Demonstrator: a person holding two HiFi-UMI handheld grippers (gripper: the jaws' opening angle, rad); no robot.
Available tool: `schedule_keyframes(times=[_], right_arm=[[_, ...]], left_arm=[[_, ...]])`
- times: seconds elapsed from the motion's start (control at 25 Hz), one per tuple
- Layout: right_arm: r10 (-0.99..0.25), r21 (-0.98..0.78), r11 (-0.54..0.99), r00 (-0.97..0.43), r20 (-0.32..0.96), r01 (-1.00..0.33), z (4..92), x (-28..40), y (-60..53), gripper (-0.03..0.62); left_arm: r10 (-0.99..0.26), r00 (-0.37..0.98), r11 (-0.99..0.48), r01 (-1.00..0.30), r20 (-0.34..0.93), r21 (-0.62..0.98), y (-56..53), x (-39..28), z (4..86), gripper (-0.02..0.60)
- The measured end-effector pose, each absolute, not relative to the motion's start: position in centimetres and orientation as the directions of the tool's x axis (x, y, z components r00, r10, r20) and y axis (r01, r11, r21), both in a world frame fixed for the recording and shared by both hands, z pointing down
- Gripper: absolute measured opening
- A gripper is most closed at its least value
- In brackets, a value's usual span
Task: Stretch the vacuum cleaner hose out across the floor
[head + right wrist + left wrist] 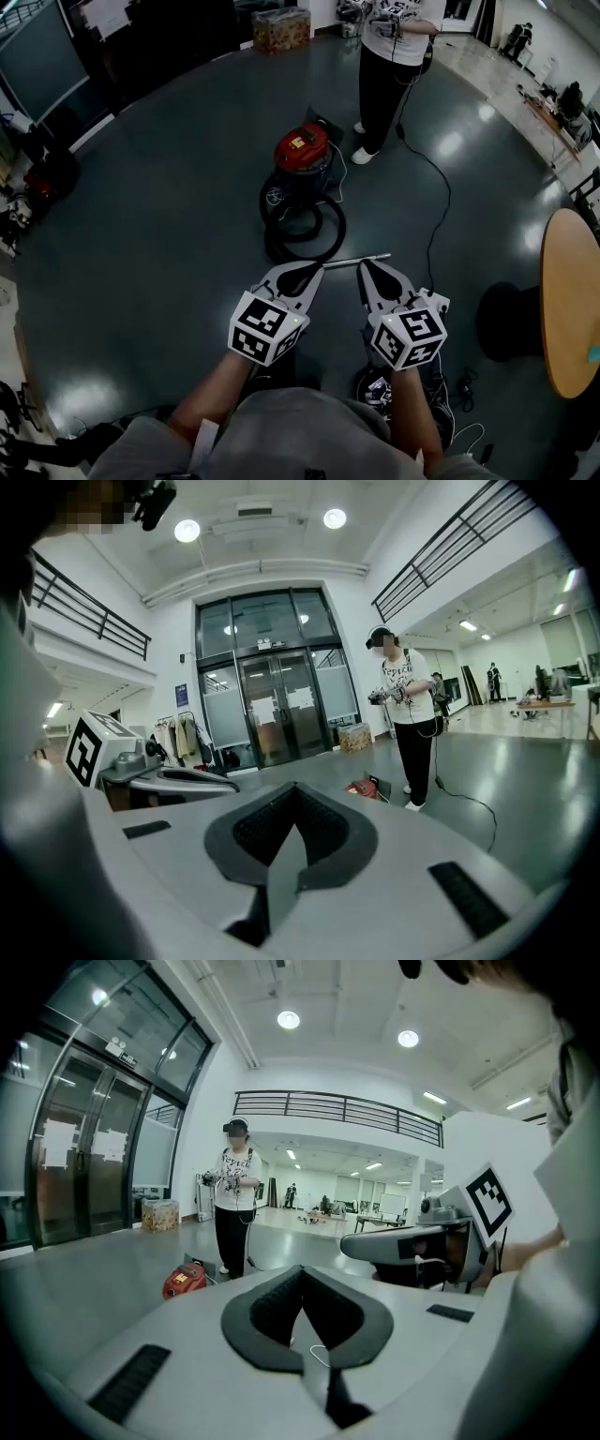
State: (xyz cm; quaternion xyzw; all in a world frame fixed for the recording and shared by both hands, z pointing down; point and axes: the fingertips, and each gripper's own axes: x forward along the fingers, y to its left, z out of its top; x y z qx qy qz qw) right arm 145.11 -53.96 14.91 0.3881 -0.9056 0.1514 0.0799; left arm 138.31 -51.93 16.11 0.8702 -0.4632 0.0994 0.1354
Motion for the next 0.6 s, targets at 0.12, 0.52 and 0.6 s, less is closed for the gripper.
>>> schedule_keyframes(times=[0.12, 0.52, 0.6], right_arm=[[-0.674, -0.202, 0.642, -0.670, 0.310, -0.740, 16.7, 143.3, -57.6, 0.005], [-0.628, -0.154, 0.633, -0.620, 0.471, -0.759, 23.5, 137.3, -69.0, 0.005], [-0.612, -0.140, 0.637, -0.607, 0.506, -0.758, 24.9, 137.1, -70.8, 0.005]], left_arm=[[-0.764, 0.564, -0.541, -0.825, 0.314, 0.166, -56.0, 136.4, 18.1, 0.008], [-0.716, 0.593, -0.548, -0.805, 0.369, 0.229, -68.4, 129.0, 24.3, 0.008], [-0.708, 0.593, -0.544, -0.804, 0.383, 0.241, -70.4, 128.2, 25.6, 0.008]])
